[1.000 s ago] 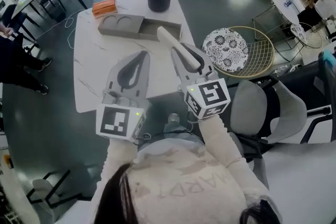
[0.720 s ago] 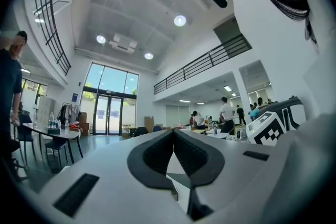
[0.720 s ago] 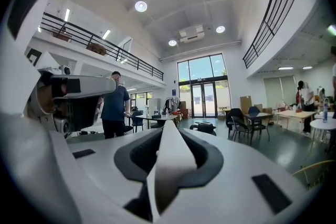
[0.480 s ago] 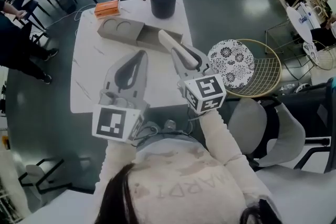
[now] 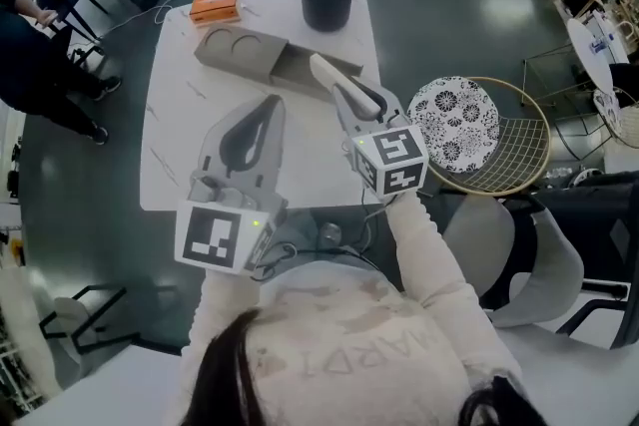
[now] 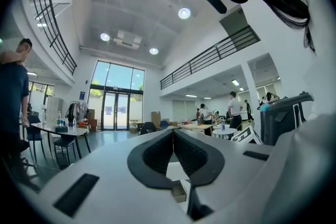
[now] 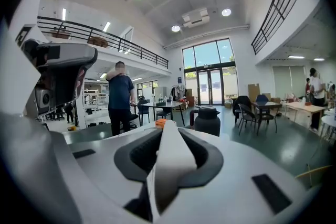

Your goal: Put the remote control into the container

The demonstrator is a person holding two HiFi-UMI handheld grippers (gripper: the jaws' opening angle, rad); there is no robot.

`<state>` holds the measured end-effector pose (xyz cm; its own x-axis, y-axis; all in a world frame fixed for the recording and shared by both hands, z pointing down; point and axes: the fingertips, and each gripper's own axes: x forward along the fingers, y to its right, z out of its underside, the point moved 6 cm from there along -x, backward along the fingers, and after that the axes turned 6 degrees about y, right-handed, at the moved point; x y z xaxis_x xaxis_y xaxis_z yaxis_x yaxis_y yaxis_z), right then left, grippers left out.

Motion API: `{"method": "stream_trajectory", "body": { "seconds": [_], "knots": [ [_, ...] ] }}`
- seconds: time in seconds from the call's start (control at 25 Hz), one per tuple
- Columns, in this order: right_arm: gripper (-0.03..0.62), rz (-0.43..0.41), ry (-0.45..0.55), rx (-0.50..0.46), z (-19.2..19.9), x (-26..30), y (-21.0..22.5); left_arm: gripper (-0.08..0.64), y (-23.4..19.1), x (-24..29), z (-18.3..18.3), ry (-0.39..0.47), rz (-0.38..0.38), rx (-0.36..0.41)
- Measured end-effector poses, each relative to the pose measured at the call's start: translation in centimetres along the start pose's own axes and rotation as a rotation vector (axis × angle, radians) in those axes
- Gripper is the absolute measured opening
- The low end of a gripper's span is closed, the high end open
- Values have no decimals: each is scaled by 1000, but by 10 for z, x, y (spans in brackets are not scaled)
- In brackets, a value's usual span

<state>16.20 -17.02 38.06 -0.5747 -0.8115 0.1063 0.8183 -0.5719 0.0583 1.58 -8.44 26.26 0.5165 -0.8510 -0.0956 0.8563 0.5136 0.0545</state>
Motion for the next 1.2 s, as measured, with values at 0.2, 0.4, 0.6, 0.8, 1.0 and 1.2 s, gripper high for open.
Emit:
{"method": "stream_trajectory", "body": {
  "seconds": [0.2,0.4,0.6,0.8,1.0,1.2],
  "knots": [
    [91,-8,-52,-11,9,29,6,14,-16,9,1,9,-1,4],
    [91,-22,-112,-13,20,62,6,14,-43,15,2,20,-15,-3],
    [91,-27,-185,-40,37,93,7,14,-66,22,7,12,-23,-18],
    [91,-38,-266,-85,57,127,8,14,-93,32,12,5,-27,-25],
    [91,-56,-337,-124,75,155,8,14,-118,39,21,-10,-38,-40],
    [91,-93,-402,-194,94,177,7,14,-136,46,29,-20,-46,-50]
  ]
}}
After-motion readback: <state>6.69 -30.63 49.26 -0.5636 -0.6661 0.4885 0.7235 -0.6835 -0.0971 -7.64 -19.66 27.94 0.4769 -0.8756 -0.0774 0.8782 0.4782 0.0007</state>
